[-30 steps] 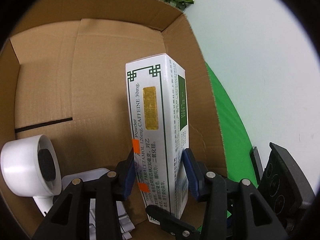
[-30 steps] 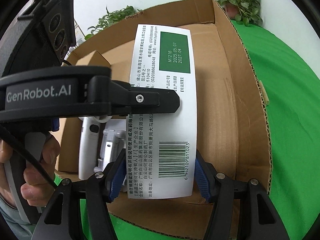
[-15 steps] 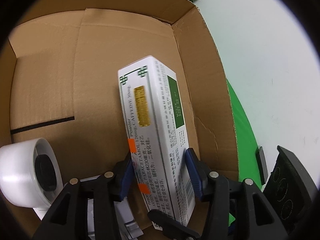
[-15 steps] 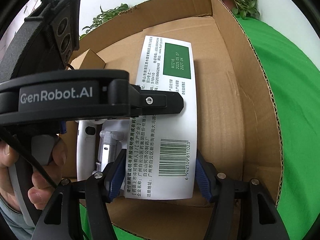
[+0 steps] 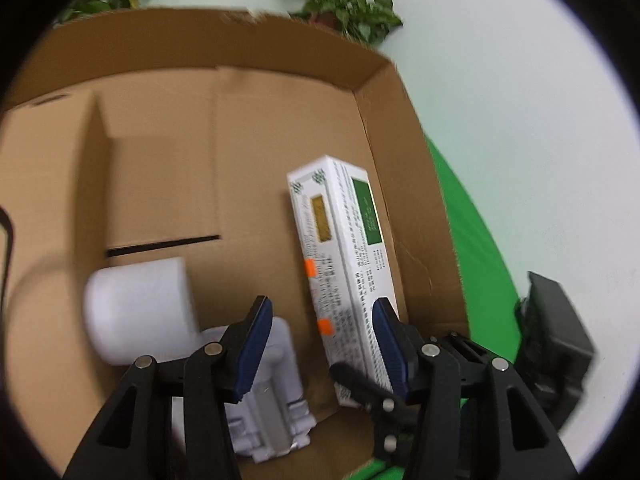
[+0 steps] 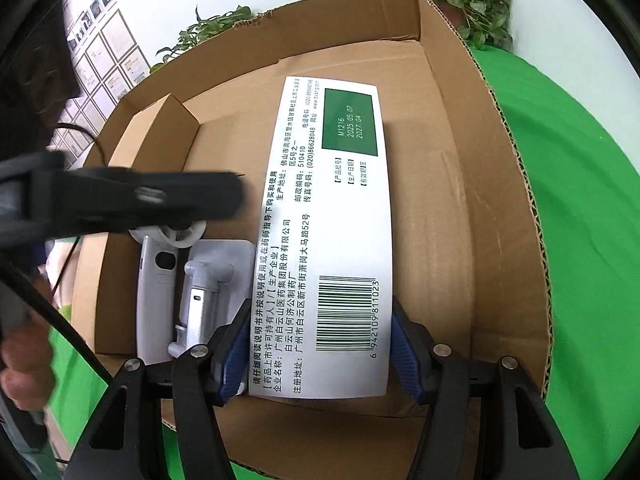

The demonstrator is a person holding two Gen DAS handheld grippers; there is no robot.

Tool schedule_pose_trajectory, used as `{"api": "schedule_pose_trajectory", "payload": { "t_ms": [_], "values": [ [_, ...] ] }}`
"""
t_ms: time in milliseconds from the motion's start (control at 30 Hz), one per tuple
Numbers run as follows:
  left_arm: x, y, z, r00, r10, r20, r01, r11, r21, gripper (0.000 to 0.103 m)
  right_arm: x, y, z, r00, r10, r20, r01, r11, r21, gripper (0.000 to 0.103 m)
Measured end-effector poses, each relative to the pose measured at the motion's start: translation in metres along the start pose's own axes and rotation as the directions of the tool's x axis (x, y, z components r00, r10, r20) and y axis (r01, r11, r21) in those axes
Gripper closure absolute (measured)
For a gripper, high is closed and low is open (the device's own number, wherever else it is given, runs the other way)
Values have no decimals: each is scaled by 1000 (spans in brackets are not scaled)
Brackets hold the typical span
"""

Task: Organize objects
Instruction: 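Release the medicine box and withdraw the right gripper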

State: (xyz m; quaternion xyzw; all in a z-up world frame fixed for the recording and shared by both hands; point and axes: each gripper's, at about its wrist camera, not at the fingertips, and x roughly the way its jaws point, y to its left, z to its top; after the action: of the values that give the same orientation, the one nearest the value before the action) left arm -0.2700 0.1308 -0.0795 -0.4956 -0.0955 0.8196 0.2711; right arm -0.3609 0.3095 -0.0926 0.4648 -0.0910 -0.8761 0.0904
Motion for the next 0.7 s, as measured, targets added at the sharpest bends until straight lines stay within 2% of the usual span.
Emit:
{"api": "schedule_pose_trajectory", "payload": {
  "t_ms": [67, 200, 400, 467, 567, 633, 700],
  "values": [
    [-16, 6, -5, 999, 34, 36, -34, 999, -2, 52, -7, -19, -12, 1000, -21, 1, 21, 1000, -16, 44],
    [-43, 25, -9, 990, 97, 100, -96, 995, -16, 52, -10, -12, -15, 998, -63, 6, 63, 997, -38, 44],
    [-63, 39, -21, 985, 115, 127, -112, 993, -27, 52, -4, -3, -24, 990, -141, -15, 139, 986, -96, 43],
    [-46, 36, -8, 985, 118, 127, -116, 993, -28, 52, -3, 1, -26, 987, -157, -27, 154, 983, -101, 43],
    [-40, 40, -14, 987, 108, 123, -105, 994, -33, 52, -2, 2, -27, 987, -148, -61, 143, 986, -84, 42],
    [-37, 42, -17, 987, 103, 126, -100, 994, -30, 52, 3, 2, -29, 988, -106, -113, 99, 993, -66, 40],
    [-37, 43, -20, 987, 100, 129, -97, 995, -28, 52, 2, 5, -32, 986, -125, -106, 116, 990, -85, 37]
  ]
}}
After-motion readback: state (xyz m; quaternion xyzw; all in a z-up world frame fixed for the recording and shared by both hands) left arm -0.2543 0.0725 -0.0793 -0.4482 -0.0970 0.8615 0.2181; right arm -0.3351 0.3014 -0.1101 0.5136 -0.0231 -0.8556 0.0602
